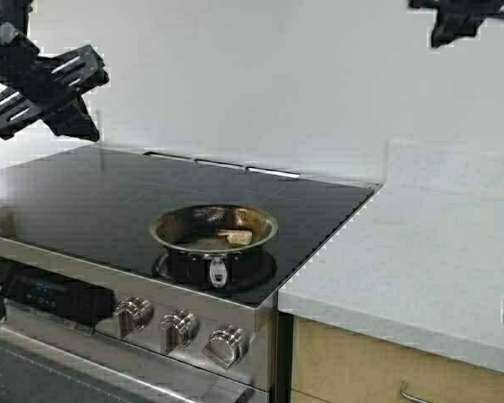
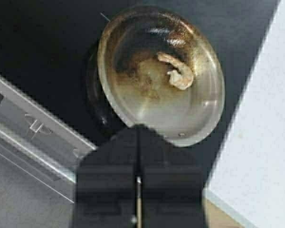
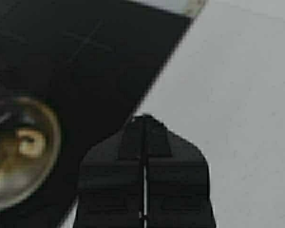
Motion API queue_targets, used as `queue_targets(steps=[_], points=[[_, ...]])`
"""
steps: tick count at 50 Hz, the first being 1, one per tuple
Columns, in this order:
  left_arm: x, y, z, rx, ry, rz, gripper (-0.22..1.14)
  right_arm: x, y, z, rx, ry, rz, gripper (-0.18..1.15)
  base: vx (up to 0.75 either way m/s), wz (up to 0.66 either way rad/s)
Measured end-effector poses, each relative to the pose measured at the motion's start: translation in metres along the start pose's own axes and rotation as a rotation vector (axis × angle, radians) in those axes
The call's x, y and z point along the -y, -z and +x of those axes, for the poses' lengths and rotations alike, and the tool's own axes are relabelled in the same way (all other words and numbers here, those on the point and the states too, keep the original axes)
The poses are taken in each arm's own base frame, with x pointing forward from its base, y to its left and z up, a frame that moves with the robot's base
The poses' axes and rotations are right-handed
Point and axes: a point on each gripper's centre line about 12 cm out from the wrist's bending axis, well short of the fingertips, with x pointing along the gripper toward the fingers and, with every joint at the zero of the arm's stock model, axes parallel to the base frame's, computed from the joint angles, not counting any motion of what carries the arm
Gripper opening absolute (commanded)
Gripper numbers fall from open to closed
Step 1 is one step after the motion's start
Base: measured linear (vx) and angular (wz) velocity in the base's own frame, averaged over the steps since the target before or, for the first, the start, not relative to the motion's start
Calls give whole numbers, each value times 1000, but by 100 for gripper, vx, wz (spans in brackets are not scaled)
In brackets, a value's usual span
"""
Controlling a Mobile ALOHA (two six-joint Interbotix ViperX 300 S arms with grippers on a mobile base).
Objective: Add oil to the pan and cook the shrimp and serve it
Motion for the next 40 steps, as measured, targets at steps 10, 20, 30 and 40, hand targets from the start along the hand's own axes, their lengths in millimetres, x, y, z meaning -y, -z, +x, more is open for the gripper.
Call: queue_targets(steps=[10, 20, 30, 40], points=[[4, 2, 0, 10, 45, 8, 25, -10, 16, 6, -15, -9, -16, 7, 0, 0], [7, 26, 13, -24, 194, -19, 103, -14, 30, 9, -37, -8, -25, 7, 0, 0], [-3, 66, 40, -104, 323, -149, 100, -12, 37, 8, -45, 0, -24, 7, 0, 0], [-23, 111, 69, -189, 392, -288, 101, -12, 37, 8, -45, 0, -24, 7, 0, 0]])
